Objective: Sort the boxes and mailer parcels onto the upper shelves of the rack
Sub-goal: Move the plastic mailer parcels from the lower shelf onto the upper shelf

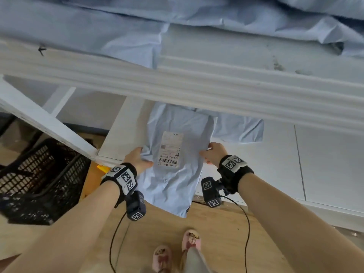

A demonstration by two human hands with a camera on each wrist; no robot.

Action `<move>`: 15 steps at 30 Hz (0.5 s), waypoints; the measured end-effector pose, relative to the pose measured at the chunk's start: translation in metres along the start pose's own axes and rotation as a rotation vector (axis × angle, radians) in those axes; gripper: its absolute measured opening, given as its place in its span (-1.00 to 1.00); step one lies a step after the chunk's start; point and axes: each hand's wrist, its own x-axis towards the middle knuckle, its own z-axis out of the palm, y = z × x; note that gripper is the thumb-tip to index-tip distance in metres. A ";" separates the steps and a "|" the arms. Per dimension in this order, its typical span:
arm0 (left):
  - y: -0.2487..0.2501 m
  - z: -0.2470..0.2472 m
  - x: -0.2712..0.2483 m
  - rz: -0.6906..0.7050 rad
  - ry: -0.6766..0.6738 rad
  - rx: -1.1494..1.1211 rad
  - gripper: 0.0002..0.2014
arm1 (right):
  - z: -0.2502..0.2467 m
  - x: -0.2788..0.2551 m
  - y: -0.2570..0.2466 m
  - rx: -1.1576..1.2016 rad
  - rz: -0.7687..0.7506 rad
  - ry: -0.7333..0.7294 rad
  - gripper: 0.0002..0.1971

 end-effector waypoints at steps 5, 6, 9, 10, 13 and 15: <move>0.007 0.007 -0.003 -0.008 -0.073 -0.043 -0.70 | -0.009 -0.003 0.008 -0.005 0.013 -0.063 -0.91; 0.007 0.007 -0.004 -0.007 -0.077 -0.066 -0.76 | -0.012 -0.005 0.011 -0.006 -0.001 -0.057 -0.85; 0.010 0.004 -0.011 0.008 -0.084 -0.116 -0.83 | -0.025 -0.020 0.014 0.112 0.007 -0.046 -0.79; 0.011 0.003 -0.014 0.029 -0.088 -0.126 -0.82 | -0.029 -0.026 0.015 0.154 0.008 -0.039 -0.79; 0.017 -0.001 -0.027 0.109 -0.123 -0.162 -0.83 | -0.037 -0.050 0.016 0.188 -0.043 0.003 -0.84; 0.020 -0.005 -0.036 0.140 -0.163 -0.178 -0.80 | -0.039 -0.070 0.017 0.157 -0.112 0.062 -0.87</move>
